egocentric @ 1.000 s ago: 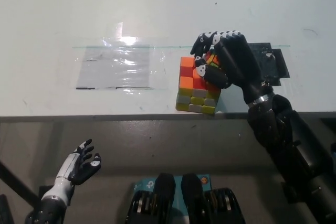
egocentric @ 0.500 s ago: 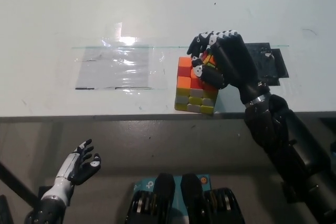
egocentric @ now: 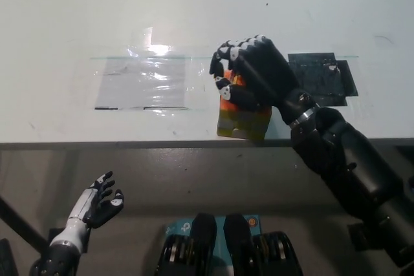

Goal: The robot uses its right hand to pick up the small cube kept on the middle on the desk and place it on the bigger cube kept next to it

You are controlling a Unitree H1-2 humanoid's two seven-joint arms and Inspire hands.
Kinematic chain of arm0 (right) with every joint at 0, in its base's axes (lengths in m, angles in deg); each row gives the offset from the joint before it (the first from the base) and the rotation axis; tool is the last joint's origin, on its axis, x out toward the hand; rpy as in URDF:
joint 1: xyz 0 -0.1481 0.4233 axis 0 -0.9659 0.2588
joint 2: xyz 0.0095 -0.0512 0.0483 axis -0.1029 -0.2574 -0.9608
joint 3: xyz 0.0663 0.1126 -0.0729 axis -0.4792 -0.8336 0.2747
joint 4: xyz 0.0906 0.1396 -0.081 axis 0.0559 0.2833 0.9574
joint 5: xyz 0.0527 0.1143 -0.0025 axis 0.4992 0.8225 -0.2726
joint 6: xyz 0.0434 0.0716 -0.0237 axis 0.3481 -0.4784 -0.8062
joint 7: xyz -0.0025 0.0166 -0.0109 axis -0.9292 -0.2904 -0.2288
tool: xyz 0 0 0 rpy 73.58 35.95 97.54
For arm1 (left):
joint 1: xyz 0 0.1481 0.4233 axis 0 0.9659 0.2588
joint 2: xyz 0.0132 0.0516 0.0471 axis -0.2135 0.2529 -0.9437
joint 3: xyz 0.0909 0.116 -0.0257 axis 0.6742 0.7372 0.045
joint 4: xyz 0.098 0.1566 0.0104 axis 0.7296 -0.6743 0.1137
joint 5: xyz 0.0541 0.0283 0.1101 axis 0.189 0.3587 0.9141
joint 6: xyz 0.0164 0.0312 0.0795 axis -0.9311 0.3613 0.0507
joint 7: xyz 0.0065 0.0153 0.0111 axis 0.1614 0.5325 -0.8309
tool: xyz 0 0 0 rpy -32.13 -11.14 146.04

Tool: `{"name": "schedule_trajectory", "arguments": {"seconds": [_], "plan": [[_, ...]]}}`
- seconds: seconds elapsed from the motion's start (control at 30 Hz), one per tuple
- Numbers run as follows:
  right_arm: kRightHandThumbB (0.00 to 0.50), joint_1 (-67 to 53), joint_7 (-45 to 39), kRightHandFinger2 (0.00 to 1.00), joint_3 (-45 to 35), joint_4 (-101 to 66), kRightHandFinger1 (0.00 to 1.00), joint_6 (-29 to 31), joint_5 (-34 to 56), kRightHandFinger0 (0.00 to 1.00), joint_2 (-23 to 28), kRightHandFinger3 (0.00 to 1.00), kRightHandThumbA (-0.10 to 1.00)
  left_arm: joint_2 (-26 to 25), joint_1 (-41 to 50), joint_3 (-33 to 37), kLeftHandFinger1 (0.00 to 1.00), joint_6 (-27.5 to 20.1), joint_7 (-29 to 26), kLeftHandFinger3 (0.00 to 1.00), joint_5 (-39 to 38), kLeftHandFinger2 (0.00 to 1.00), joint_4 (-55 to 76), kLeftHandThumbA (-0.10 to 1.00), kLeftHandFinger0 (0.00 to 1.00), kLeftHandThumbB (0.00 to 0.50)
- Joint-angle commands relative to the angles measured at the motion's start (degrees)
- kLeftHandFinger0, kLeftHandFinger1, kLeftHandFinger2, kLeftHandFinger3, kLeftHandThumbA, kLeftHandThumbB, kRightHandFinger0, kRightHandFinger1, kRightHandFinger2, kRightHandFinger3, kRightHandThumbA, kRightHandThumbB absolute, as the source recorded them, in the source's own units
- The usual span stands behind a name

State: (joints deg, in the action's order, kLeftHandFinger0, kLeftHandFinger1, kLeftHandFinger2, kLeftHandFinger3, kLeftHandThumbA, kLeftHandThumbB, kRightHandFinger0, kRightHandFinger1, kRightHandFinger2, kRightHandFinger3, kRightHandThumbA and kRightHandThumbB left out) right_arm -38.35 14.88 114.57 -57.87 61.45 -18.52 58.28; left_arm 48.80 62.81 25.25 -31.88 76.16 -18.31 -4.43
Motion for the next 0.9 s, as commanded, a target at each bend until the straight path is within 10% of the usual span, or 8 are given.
{"name": "schedule_trajectory", "arguments": {"seconds": [0.0,0.33,0.5,0.53,0.57,0.6,0.7,0.87], "plan": [[0.255,2.5,-1.0,0.33,0.9,-0.2,0.08,1.2,-2.1,0.00,0.9,0.19,-0.10,-1.1,-1.9,0.0,1.00,-0.9,0.6,1.00,0.0,1.00,1.1,0.29,1.00,0.220],[0.231,2.8,0.5,0.43,1.8,1.5,0.06,2.7,-3.0,0.00,1.8,0.02,-0.10,-0.8,-2.0,-0.1,1.00,-1.0,0.3,1.00,-0.1,1.00,1.1,0.29,1.00,0.220],[0.012,2.4,-0.9,0.46,1.7,0.4,0.08,0.3,-3.9,0.00,2.5,0.78,-0.10,-0.6,-1.7,-0.1,1.00,-0.9,0.1,1.00,0.0,1.00,1.3,0.30,1.00,0.220],[0.063,1.9,-4.7,0.89,2.1,-2.2,0.60,-4.6,-6.5,0.43,3.5,1.00,0.33,-0.8,-1.9,0.2,1.00,-1.2,0.0,1.00,0.4,1.00,1.0,0.30,1.00,0.213],[0.042,1.9,-4.7,0.74,2.1,-2.2,0.56,-4.6,-6.5,0.40,3.5,1.00,0.38,-0.8,-1.9,0.2,1.00,-1.2,0.0,1.00,0.4,1.00,1.0,0.31,1.00,0.213],[0.276,1.7,-9.2,1.00,3.0,-4.0,1.00,-8.4,-8.5,0.94,4.4,1.00,0.86,-0.8,-1.9,0.2,1.00,-0.9,-0.2,1.00,0.6,1.00,1.1,0.32,1.00,0.224],[0.496,1.3,-11.1,1.00,3.2,-5.5,1.00,-10.0,-9.0,1.00,4.6,1.00,1.00,-0.6,-1.8,0.2,1.00,-1.4,0.0,1.00,0.3,1.00,0.7,0.31,1.00,0.222],[0.500,1.4,-9.8,1.00,2.9,-5.5,1.00,-9.9,-9.4,1.00,4.2,1.00,1.00,-0.5,-1.8,0.0,1.00,-1.1,0.0,1.00,0.1,1.00,0.7,0.29,1.00,0.221]]}}
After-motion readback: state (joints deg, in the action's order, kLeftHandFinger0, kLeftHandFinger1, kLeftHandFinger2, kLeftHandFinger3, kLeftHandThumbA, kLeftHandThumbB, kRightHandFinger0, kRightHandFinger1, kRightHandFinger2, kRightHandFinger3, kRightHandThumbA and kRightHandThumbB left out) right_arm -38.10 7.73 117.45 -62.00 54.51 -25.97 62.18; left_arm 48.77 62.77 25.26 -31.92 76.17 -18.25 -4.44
